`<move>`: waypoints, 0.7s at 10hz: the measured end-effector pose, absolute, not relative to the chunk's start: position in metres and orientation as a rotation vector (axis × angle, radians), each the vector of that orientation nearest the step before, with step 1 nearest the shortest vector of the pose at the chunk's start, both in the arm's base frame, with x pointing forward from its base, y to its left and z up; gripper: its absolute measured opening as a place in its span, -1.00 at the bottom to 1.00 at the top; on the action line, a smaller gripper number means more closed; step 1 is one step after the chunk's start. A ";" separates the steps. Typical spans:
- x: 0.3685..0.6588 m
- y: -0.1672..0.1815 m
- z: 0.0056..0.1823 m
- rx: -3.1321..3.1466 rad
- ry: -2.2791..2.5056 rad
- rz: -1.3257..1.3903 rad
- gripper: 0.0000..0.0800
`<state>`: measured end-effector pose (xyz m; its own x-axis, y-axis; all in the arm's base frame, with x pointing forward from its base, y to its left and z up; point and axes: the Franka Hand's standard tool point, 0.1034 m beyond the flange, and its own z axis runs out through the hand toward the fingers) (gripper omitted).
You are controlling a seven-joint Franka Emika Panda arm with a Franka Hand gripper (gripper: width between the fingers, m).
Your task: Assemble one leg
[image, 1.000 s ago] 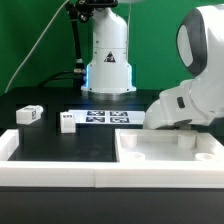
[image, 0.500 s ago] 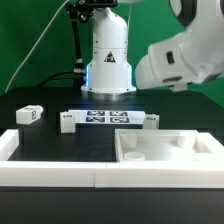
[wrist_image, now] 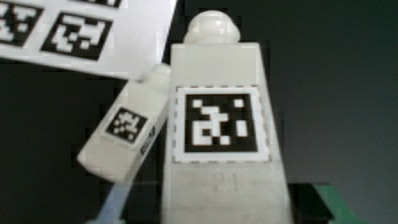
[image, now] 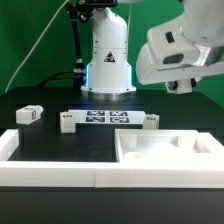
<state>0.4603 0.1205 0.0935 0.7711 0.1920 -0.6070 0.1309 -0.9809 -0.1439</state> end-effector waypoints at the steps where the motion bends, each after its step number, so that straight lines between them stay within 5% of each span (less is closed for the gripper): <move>1: 0.468 0.122 0.092 -2.902 -0.268 0.906 -0.27; 5: 0.506 0.122 0.122 -2.998 -0.250 0.486 -0.27; 7: 0.516 0.120 0.122 -3.035 -0.240 0.158 -0.27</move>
Offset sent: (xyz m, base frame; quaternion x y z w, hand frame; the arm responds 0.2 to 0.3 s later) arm 0.0293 -0.0123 0.0197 -0.0289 0.0951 -0.0208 0.9948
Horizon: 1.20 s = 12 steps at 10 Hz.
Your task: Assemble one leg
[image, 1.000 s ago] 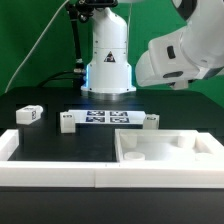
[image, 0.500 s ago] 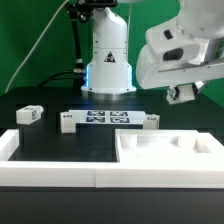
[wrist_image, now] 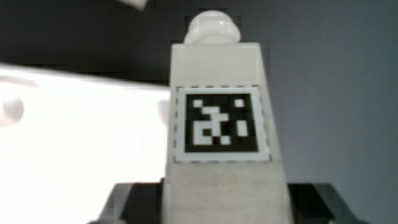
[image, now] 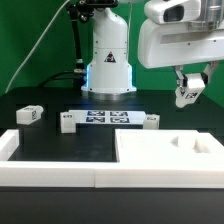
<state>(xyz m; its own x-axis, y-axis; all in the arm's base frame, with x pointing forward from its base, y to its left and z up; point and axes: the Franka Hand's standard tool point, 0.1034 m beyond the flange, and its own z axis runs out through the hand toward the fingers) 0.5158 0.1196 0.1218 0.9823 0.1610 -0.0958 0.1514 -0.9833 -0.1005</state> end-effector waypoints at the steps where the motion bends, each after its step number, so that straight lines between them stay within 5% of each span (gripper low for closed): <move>1: 0.515 0.117 0.122 -3.042 -0.236 0.043 -0.27; 6: 0.553 0.102 0.137 -2.983 -0.263 -0.664 -0.27; 12: 0.567 0.099 0.134 -2.973 -0.303 -0.734 -0.27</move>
Offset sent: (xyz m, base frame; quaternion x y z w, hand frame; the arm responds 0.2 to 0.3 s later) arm 0.0232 -0.0130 0.0176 -0.0046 0.2514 -0.0212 0.9676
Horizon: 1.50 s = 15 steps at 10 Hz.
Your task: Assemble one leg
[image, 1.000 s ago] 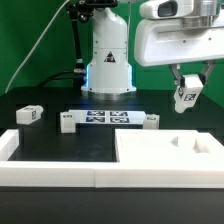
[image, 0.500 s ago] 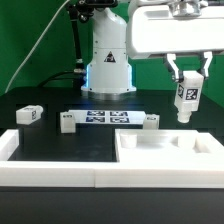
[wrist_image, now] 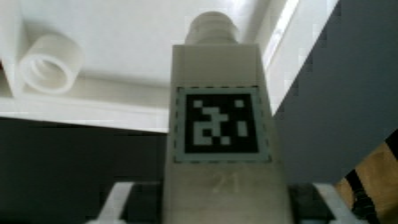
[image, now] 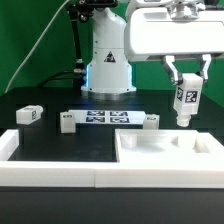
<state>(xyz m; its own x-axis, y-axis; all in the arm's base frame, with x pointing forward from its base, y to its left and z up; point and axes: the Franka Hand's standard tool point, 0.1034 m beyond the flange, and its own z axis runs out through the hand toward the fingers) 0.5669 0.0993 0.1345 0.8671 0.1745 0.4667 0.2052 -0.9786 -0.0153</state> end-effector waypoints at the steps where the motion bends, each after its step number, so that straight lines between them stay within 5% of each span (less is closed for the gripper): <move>1: 0.580 0.102 0.131 -2.967 -0.305 -0.744 -0.27; 5: 0.632 0.098 0.118 -2.962 -0.301 -0.739 -0.27; 15: 0.623 0.123 0.107 -2.938 -0.309 -0.768 -0.27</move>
Offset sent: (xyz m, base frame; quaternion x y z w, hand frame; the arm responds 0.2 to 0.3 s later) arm 0.0534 0.0088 -0.0108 0.0045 -0.0120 0.0087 0.9999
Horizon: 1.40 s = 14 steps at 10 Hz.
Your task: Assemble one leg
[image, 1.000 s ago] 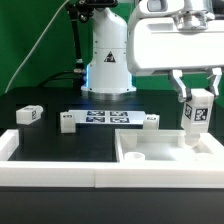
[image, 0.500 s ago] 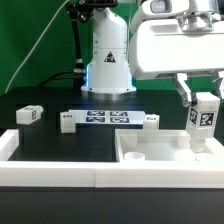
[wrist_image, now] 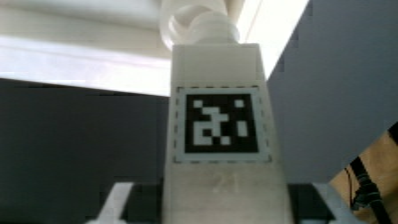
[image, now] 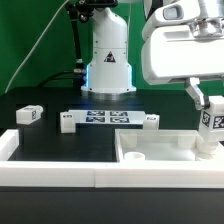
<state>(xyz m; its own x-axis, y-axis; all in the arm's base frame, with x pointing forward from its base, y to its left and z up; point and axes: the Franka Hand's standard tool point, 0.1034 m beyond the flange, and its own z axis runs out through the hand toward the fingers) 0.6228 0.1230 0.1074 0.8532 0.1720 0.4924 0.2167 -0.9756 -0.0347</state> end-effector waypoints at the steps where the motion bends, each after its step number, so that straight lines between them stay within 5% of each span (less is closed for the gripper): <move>1: 0.622 0.122 0.104 -2.941 -0.315 -0.762 -0.27; 13: 0.621 0.117 0.085 -2.909 -0.312 -0.920 -0.27; 14: 0.621 0.117 0.085 -2.909 -0.312 -0.920 -0.08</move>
Offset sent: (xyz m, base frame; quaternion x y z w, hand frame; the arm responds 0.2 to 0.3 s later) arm 0.0004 -0.0047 -0.0060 -0.0043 0.0058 -0.0071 0.9999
